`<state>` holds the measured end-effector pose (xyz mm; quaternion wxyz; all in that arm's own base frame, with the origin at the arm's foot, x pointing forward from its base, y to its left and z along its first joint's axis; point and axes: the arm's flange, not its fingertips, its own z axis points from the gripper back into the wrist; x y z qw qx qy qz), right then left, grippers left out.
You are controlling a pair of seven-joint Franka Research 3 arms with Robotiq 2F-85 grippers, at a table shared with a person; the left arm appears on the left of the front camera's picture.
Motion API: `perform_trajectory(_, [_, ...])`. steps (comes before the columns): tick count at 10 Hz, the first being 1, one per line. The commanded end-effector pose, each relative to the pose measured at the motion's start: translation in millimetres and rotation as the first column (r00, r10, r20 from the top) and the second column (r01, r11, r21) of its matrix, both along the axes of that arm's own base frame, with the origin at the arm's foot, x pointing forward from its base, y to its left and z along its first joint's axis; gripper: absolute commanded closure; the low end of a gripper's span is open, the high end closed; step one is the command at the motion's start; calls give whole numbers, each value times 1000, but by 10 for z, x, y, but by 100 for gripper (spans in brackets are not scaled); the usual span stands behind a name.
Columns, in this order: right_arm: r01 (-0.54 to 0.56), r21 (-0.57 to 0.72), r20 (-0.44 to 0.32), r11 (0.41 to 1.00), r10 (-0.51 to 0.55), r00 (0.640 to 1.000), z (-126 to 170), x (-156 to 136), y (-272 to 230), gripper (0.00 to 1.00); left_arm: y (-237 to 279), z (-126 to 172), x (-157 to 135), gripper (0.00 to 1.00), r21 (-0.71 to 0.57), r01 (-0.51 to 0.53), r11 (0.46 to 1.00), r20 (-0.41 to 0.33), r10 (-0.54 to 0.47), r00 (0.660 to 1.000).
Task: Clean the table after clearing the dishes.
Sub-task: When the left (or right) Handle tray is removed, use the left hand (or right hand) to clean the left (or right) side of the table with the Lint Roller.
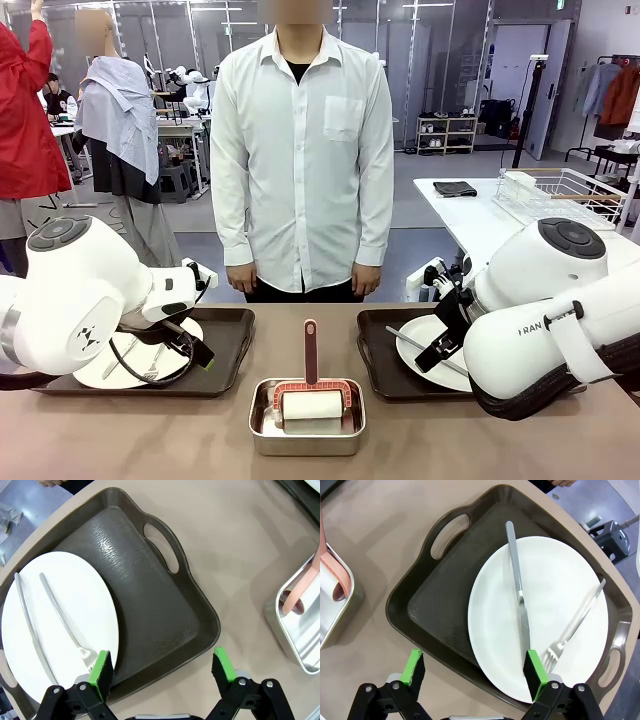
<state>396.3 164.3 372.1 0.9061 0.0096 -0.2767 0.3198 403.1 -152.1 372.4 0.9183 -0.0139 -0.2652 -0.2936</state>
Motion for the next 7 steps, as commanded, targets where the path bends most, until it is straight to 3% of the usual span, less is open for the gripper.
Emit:
perform_trajectory(1, [0, 1, 0, 1000, 0, 1000, 0, -2, 5, 0, 5, 0, 2, 0, 0, -1, 1000, 0, 1, 1000])
perform_trajectory(3, [0, 0, 0, 1000, 0, 1000, 0, 0, 0, 0, 0, 0, 0, 0, 0, 0, 1000, 0, 0, 1000])
perform_trajectory(5, [-24, 25, -47, 999, 25, 999, 251, 159, -82, 0, 29, 225, 166, 0, -47, 43, 998, -37, -44, 998])
perform_trajectory(7, [-39, 99, -97, 994, 49, 994, 488, 306, -182, 0, 136, 441, 276, 0, -102, 21, 995, -59, -27, 998])
